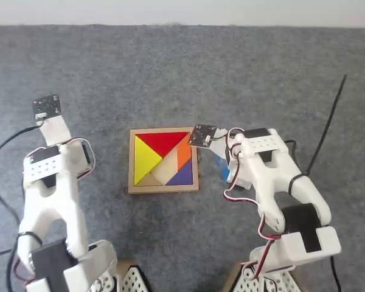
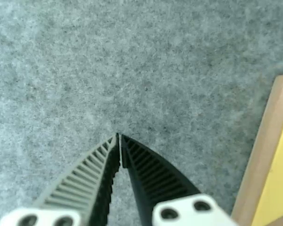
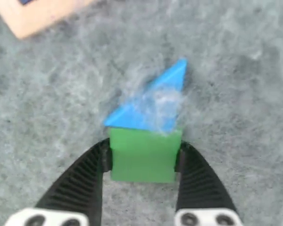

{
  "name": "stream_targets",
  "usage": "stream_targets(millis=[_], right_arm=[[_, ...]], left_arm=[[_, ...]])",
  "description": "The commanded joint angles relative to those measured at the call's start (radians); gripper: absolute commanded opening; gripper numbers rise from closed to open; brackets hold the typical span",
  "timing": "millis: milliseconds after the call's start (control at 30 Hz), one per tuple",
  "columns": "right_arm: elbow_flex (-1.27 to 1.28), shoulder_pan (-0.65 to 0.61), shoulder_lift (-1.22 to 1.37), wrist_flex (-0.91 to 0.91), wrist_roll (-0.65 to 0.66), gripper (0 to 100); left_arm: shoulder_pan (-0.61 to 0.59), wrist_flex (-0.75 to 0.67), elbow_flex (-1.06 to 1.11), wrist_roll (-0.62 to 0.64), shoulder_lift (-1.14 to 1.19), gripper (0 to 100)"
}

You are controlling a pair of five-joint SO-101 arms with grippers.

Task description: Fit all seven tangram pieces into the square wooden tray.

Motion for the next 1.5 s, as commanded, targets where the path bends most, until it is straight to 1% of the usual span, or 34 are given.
stream_targets(millis=[0, 133, 367, 467, 567, 700, 767, 833, 933, 1067, 1267, 1333, 1467], right_arm=[[-0.043, -0.007, -0.061, 0.053, -0.060, 1.6], [-0.052, -0.010, -0.176, 0.125, -0.107, 1.5], [-0.052, -0.027, -0.429, 0.246, -0.239, 1.6], [-0.052, -0.111, -0.503, 0.263, -0.339, 1.6], [-0.064, -0.246, -0.510, 0.252, -0.476, 1.6], [-0.166, -0.407, -0.429, 0.213, -0.703, 1.6], [-0.229, -0.473, -0.360, 0.186, -0.769, 1.6], [-0.285, -0.519, -0.275, 0.148, -0.807, 1.6], [-0.359, -0.555, -0.133, 0.091, -0.836, 1.6], [-0.436, -0.581, 0.047, 0.062, -0.836, 1.6], [-0.511, -0.579, 0.191, 0.050, -0.829, 1.8], [-0.520, -0.579, 0.211, 0.048, -0.827, 4.8], [-0.539, -0.573, 0.236, 0.048, -0.813, 16.0]], left_arm=[[0.008, -0.020, -0.012, -0.009, -0.009, 1], [0.008, -0.020, -0.012, -0.009, -0.009, 1], [0.008, -0.020, -0.012, -0.009, -0.009, 1], [0.008, -0.020, -0.012, -0.009, -0.009, 1], [0.008, -0.020, -0.012, -0.009, -0.009, 1], [0.008, -0.020, -0.012, -0.009, -0.009, 1], [0.008, -0.020, -0.012, -0.009, -0.009, 1], [0.008, -0.020, -0.012, -0.009, -0.008, 1], [0.008, -0.020, -0.012, -0.009, -0.008, 1], [0.008, -0.020, -0.012, -0.009, -0.008, 1], [0.009, -0.020, -0.012, -0.011, -0.008, 1], [0.017, -0.020, -0.012, -0.011, -0.008, 1], [0.017, -0.020, -0.012, -0.011, -0.008, 1]])
